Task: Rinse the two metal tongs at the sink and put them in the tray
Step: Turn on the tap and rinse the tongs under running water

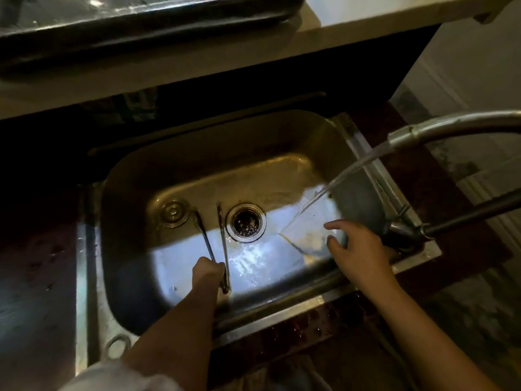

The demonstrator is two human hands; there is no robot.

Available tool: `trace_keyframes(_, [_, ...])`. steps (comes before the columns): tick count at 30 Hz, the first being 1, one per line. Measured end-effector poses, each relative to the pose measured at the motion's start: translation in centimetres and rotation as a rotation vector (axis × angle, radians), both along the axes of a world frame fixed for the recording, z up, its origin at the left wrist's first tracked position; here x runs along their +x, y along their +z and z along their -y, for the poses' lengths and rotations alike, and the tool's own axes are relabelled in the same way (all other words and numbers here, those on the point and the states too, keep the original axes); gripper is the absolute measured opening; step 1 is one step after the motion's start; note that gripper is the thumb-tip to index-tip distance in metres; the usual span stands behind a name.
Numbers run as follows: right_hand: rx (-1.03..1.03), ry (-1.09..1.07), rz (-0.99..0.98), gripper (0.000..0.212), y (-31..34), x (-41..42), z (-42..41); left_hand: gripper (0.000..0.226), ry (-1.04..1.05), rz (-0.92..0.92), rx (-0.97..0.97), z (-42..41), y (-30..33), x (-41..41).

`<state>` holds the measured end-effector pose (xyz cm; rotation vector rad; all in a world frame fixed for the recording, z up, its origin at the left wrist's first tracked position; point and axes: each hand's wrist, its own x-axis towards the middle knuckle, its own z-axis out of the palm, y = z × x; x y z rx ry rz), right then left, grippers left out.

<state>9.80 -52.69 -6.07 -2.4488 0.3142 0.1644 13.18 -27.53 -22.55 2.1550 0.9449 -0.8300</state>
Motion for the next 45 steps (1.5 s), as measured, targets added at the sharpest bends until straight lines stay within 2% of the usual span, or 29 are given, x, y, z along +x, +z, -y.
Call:
trace_keyframes(5, [0.0, -0.005, -0.12, 0.025, -1.9, 1.4, -0.5, 0.02, -0.092, 0.062, 0.126, -0.1, -1.6, -0.2])
trace_keyframes(10, [0.001, -0.025, -0.222, 0.017, -3.2, 2.0, -1.0, 0.025, -0.157, 0.056, 0.109, -0.2, -1.4, 0.3])
trace_keyframes(15, [0.152, -0.097, -0.267, 0.015, -3.0, 2.6, -1.8, 0.019, 0.075, 0.208, -0.123, 1.5, 2.9, 1.1])
trace_keyframes(19, [0.344, -0.135, -0.349, 0.018, -2.5, 3.6, -4.1, 0.01, 0.176, 0.293, -0.253, 4.6, 7.2, 0.1])
trace_keyframes(22, [0.541, -0.173, -0.406, 0.024, -2.2, 4.1, -6.2, 0.014, 0.127, 0.353, -0.31, 7.3, 9.8, -1.4])
trace_keyframes(26, [0.531, -0.202, -0.351, 0.047, -1.4, 4.5, -6.9, 0.013, 0.05, 0.446, -0.343, 9.5, 12.6, -3.1])
trace_keyframes(28, [0.551, -0.208, -0.321, 0.038, -0.5, 4.5, -6.2, 0.012, 0.035, 0.484, -0.348, 9.8, 13.8, -3.7])
trace_keyframes(30, [0.589, -0.184, -0.304, 0.015, 0.4, 4.2, -5.2, 0.01, 0.021, 0.533, -0.363, 9.9, 15.0, -4.2])
trace_keyframes(33, [0.687, -0.171, -0.29, 0.006, 1.6, 3.5, -3.9, 0.013, 0.022, 0.549, -0.46, 10.2, 16.7, -4.8])
trace_keyframes(37, [0.779, -0.222, -0.257, 0.012, 2.4, 2.1, -3.1, 0.019, 0.145, 0.427, -0.815, 11.6, 18.8, -5.3])
trace_keyframes(42, [0.894, -0.261, -0.267, 0.01, 3.0, 1.5, -2.0, 0.025, -0.001, 0.528, -0.786, 12.4, 21.3, -6.6])
trace_keyframes(43, [0.913, -0.282, -0.255, 0.02, 3.1, 1.8, -1.8, 0.026, -0.02, 0.532, -0.768, 12.3, 21.7, -7.0])
trace_keyframes(45, [0.971, -0.329, -0.218, 0.061, 3.3, 2.8, -1.4, 0.025, -0.047, 0.545, -0.742, 12.1, 22.5, -7.8])
